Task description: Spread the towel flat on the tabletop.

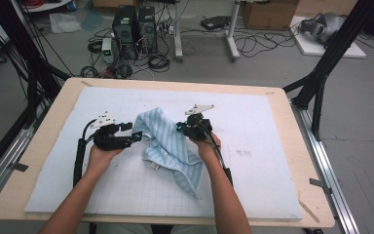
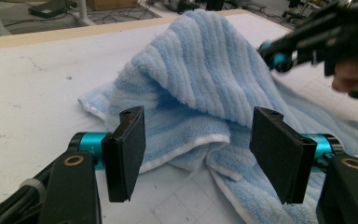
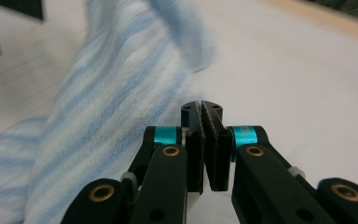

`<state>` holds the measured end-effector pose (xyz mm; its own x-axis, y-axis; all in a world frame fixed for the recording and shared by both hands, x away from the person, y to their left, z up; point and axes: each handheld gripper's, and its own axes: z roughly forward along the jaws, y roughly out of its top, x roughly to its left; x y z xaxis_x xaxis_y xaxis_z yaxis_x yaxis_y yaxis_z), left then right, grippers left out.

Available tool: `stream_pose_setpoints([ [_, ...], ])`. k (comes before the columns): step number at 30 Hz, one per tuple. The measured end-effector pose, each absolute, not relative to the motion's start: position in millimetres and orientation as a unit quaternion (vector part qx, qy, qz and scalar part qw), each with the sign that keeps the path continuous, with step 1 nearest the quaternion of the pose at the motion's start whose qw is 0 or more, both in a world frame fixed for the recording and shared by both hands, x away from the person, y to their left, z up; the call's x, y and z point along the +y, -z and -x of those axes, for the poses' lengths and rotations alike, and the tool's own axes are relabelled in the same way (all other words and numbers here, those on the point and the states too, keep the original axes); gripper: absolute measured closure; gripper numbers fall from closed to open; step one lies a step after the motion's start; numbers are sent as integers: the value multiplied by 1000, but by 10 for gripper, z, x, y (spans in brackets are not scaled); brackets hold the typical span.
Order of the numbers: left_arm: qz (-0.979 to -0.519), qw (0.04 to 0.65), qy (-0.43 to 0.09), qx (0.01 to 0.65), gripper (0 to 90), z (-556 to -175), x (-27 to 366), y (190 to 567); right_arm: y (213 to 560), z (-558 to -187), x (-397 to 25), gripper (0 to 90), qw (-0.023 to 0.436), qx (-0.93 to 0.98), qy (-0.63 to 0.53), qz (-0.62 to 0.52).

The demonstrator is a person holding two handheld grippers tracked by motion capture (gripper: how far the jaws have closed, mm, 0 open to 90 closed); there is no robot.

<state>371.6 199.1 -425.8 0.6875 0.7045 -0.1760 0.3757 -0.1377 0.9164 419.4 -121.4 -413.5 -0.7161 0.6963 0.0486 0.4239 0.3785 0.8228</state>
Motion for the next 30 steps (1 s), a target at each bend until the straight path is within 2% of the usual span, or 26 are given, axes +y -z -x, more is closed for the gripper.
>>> stream_pose_setpoints([
  [7, -744, 545, -138, 361, 382, -3719, 1923, 4284, 3925, -4292, -1560, 882, 243, 766, -433, -408],
  [15, -754, 539, -116, 357, 405, -3719, 1805, 4339, 3883, -4347, -1800, 882, 337, 710, -400, -471],
  [19, -760, 534, -109, 354, 406, -3743, 1737, 4383, 3979, -4389, -1867, 865, 318, 714, -374, -500],
  [23, -780, 507, -106, 350, 406, -3806, 1647, 4434, 3992, -4342, -1904, 681, 310, 707, -392, -501],
  [26, -791, 491, -104, 349, 405, -3859, 1580, 4457, 3981, -4262, -1966, 620, 305, 702, -408, -497],
  [29, -797, 483, -100, 348, 414, -3884, 1519, 4468, 3982, -4181, -2021, 607, 299, 702, -416, -495],
  [30, -812, 463, -101, 341, 416, -3904, 1446, 4486, 4003, -4096, -2090, 588, 297, 702, -423, -490],
])
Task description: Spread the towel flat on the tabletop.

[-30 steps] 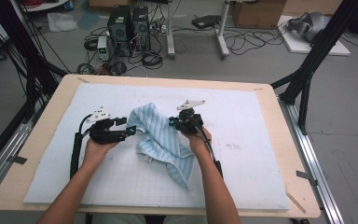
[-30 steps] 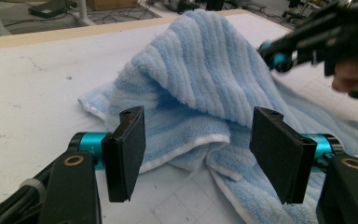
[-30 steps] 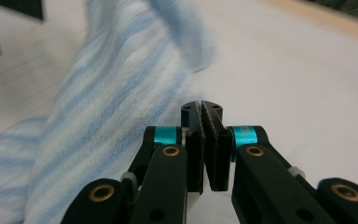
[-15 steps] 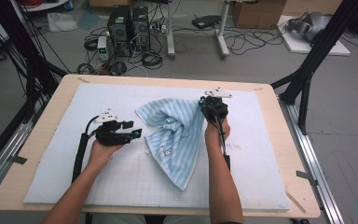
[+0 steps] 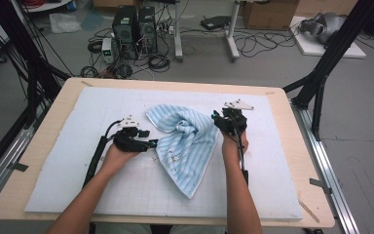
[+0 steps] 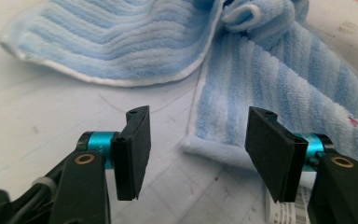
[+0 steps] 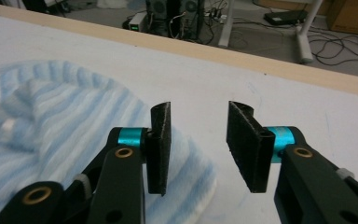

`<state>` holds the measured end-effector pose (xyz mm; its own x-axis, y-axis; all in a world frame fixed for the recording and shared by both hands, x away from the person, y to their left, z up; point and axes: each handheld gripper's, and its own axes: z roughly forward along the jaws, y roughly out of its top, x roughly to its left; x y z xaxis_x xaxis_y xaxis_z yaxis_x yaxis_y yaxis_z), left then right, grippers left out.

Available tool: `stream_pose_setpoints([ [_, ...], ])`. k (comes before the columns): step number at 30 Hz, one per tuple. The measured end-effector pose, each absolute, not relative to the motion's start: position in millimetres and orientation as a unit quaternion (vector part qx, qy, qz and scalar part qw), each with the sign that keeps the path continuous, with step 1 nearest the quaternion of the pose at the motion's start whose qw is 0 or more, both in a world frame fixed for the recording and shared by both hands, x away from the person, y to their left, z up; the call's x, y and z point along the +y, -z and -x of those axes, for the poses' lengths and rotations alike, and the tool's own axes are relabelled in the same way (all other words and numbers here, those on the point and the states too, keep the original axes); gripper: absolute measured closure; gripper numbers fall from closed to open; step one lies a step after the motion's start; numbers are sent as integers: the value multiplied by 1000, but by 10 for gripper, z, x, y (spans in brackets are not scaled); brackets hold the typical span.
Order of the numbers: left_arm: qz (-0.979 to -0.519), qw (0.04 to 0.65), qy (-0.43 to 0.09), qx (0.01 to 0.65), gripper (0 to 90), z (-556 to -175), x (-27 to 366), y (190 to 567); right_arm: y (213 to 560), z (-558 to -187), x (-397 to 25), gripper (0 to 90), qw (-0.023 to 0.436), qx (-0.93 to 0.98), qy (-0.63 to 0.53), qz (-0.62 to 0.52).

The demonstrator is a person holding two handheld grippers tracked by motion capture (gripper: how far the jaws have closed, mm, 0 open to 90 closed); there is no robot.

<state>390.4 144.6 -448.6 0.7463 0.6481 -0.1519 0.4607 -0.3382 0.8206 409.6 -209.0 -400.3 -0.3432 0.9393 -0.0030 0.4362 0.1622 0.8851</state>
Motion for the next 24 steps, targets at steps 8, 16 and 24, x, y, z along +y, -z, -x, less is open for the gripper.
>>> stream_pose_setpoints([
  [8, -856, 418, -119, 281, 796, -3842, 1248, 4484, 4091, -3861, -2284, 535, 266, 717, -415, -493],
  [16, -847, 423, -89, 308, 818, -3770, 1410, 4464, 4104, -3660, -2259, 541, 265, 727, -417, -478],
  [24, -843, 425, -89, 317, 818, -3448, 1689, 4439, 4252, -3373, -2233, 540, 243, 741, -411, -471],
])
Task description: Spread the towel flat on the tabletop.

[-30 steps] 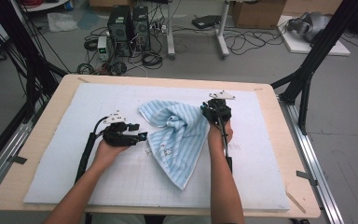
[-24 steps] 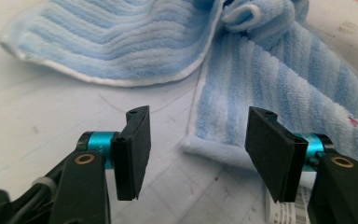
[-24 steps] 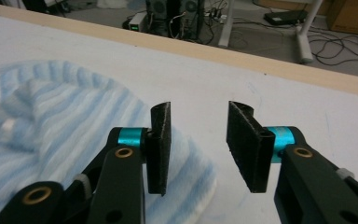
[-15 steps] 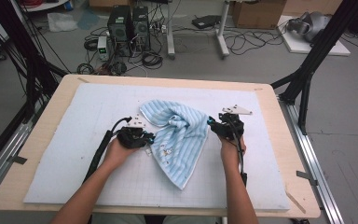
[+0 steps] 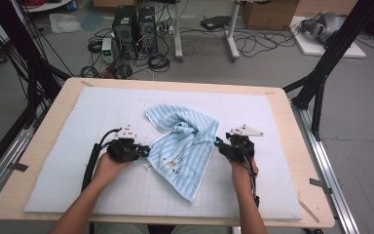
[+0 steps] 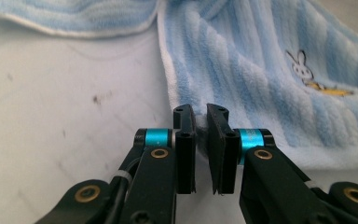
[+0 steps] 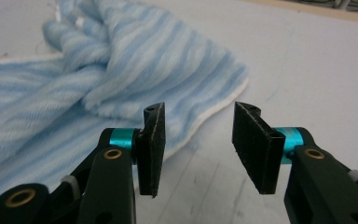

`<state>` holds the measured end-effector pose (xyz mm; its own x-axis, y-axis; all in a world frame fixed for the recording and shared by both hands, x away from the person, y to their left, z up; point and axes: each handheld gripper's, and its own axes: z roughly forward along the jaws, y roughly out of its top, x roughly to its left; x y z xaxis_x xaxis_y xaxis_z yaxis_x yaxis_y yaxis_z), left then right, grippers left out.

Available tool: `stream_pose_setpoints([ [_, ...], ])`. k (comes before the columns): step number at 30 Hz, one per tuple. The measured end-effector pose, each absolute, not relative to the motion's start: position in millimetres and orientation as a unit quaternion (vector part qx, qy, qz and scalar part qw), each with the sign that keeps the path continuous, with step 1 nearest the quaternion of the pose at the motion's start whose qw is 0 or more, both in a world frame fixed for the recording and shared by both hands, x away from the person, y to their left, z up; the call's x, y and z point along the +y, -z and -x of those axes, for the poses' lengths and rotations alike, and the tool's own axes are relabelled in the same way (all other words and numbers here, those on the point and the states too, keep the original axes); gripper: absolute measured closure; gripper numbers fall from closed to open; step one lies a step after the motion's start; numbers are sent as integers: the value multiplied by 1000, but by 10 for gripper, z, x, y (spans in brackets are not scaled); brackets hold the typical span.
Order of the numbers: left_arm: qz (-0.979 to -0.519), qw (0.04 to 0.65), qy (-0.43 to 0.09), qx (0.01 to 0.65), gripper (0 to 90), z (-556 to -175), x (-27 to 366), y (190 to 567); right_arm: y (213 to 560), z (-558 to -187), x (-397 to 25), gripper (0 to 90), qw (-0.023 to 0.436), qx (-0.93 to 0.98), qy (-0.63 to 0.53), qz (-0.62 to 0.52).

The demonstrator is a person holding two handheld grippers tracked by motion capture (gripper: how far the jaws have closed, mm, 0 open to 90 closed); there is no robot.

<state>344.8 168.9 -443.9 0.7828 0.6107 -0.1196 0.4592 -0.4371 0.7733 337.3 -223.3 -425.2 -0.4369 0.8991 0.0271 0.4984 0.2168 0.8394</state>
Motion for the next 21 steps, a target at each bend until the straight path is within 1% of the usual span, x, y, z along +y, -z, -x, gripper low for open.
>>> stream_pose_setpoints([
  [4, -838, 430, -88, 326, 818, -3315, 1787, 4474, 4319, -3273, -2199, 539, 234, 747, -404, -473],
  [5, -834, 435, -86, 328, 818, -3222, 1838, 4488, 4363, -3207, -2166, 539, 228, 747, -405, -475],
  [6, -834, 435, -86, 328, 818, -3222, 1838, 4488, 4363, -3207, -2166, 539, 228, 747, -405, -475],
  [10, -836, 437, -81, 321, 818, -3012, 1904, 4458, 4446, -3066, -2036, 539, 214, 760, -393, -471],
  [13, -840, 438, -70, 311, 817, -2925, 1905, 4447, 4479, -2997, -1956, 506, 198, 765, -394, -470],
  [14, -849, 433, -69, 295, 818, -2831, 1895, 4447, 4482, -2970, -1932, 505, 197, 767, -393, -467],
  [19, -851, 438, -61, 284, 817, -2727, 1895, 4462, 4485, -2904, -1847, 499, 201, 776, -385, -457],
  [20, -847, 447, -49, 283, 814, -2713, 1900, 4471, 4487, -2904, -1822, 490, 198, 781, -379, -456],
  [21, -847, 447, -49, 283, 802, -2713, 1900, 4471, 4487, -2904, -1822, 490, 198, 781, -379, -456],
])
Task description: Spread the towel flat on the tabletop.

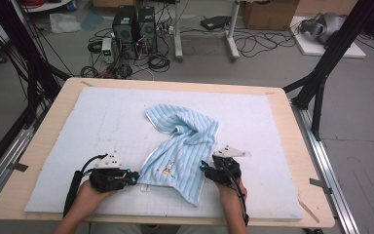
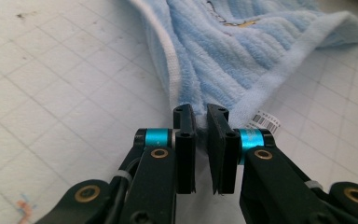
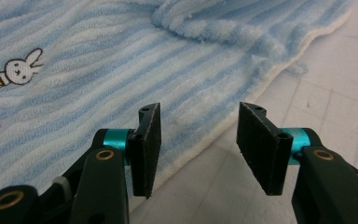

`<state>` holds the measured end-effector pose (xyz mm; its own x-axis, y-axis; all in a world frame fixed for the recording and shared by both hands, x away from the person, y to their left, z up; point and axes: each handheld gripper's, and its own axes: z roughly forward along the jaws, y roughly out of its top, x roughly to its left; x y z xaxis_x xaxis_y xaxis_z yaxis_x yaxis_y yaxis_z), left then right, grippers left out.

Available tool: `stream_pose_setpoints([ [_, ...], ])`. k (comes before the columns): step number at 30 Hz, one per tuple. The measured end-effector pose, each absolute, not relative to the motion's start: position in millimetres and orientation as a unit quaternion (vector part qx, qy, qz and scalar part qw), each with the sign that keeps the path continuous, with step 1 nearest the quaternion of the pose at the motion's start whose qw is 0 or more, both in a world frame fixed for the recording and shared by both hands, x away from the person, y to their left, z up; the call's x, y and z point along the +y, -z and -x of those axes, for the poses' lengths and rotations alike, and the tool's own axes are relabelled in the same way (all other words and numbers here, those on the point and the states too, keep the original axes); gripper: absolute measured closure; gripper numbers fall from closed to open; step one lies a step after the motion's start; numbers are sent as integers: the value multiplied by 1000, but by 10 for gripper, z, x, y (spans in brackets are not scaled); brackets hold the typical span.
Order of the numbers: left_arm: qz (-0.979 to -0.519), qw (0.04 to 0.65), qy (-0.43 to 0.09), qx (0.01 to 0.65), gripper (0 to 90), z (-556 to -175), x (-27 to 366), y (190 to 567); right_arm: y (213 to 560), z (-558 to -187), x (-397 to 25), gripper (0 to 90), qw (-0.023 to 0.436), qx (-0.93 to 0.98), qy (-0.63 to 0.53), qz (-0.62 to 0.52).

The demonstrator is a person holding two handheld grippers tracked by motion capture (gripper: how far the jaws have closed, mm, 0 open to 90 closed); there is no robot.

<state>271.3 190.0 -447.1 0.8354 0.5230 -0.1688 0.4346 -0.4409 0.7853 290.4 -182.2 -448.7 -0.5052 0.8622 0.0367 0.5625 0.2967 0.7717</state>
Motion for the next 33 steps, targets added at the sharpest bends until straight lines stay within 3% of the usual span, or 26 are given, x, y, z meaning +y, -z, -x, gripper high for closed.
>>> stream_pose_setpoints([
  [1, -844, 453, -49, 282, 737, -2719, 1905, 4475, 4500, -2920, -1802, 479, 195, 785, -369, -457],
  [3, -825, 466, -67, 312, 487, -2748, 1911, 4479, 4506, -2934, -1789, 472, 196, 787, -365, -457],
  [4, -815, 475, -71, 323, 487, -2772, 1926, 4473, 4506, -2934, -1789, 472, 196, 787, -365, -457],
  [5, -799, 495, -78, 331, 430, -2814, 1955, 4448, 4507, -2929, -1789, 512, 194, 787, -366, -457],
  [8, -788, 509, -86, 334, 395, -2847, 1972, 4411, 4498, -2897, -1797, 800, 178, 795, -376, -442],
  [11, -777, 525, -96, 333, 393, -2918, 1994, 4326, 4486, -2863, -1834, 862, 172, 805, -374, -426],
  [25, -752, 546, -88, 358, 392, -3271, 1889, 4167, 4406, -2548, -2562, 854, 210, 801, -358, -431],
  [33, -744, 547, -89, 374, 382, -3513, 1686, 4090, 4358, -2531, -2647, 600, 234, 770, -397, -441],
])
